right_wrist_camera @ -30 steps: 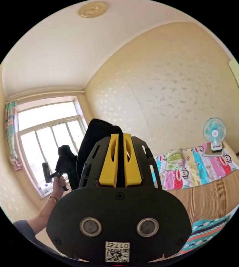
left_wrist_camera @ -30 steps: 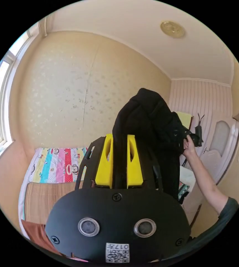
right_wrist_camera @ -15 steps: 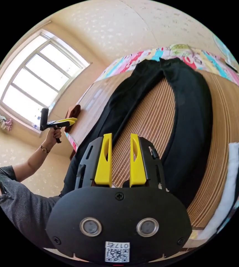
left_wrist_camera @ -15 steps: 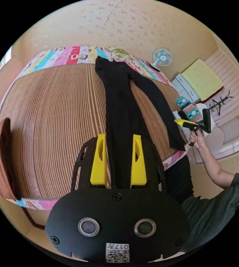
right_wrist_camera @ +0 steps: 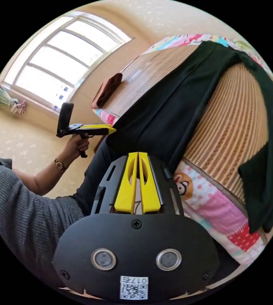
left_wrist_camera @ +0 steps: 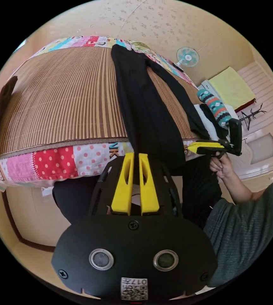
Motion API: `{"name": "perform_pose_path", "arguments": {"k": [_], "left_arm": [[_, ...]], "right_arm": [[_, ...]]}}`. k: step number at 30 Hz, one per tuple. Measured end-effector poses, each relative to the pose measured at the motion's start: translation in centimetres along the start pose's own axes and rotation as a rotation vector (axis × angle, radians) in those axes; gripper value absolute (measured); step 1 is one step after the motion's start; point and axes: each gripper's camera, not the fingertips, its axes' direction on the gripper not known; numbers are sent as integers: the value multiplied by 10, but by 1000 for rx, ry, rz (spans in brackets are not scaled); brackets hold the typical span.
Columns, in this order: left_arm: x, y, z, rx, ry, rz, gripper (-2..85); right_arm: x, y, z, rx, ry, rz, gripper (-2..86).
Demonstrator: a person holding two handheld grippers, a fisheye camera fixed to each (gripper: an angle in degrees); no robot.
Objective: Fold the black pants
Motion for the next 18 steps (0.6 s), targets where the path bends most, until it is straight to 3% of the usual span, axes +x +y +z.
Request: {"name": "perform_pose_path", "arguments": {"k": [3, 6, 10, 15, 18], "left_arm": [[-7, 27, -25, 94, -18, -101, 1], [-7, 45, -42, 202, 62, -118, 8], [17, 40, -50, 272, 114, -16, 44], [46, 29, -62, 327, 223, 60, 50], [59, 29, -51, 302, 248, 86, 55]], "right_arm": [[27, 24, -61, 181, 337, 215, 109], [66, 39, -88, 228, 520, 348, 136], [102, 25, -62, -17, 370, 254, 85], [14, 0, -111, 185, 405, -124, 54], [5, -16, -96, 58, 291, -259, 66]]}}
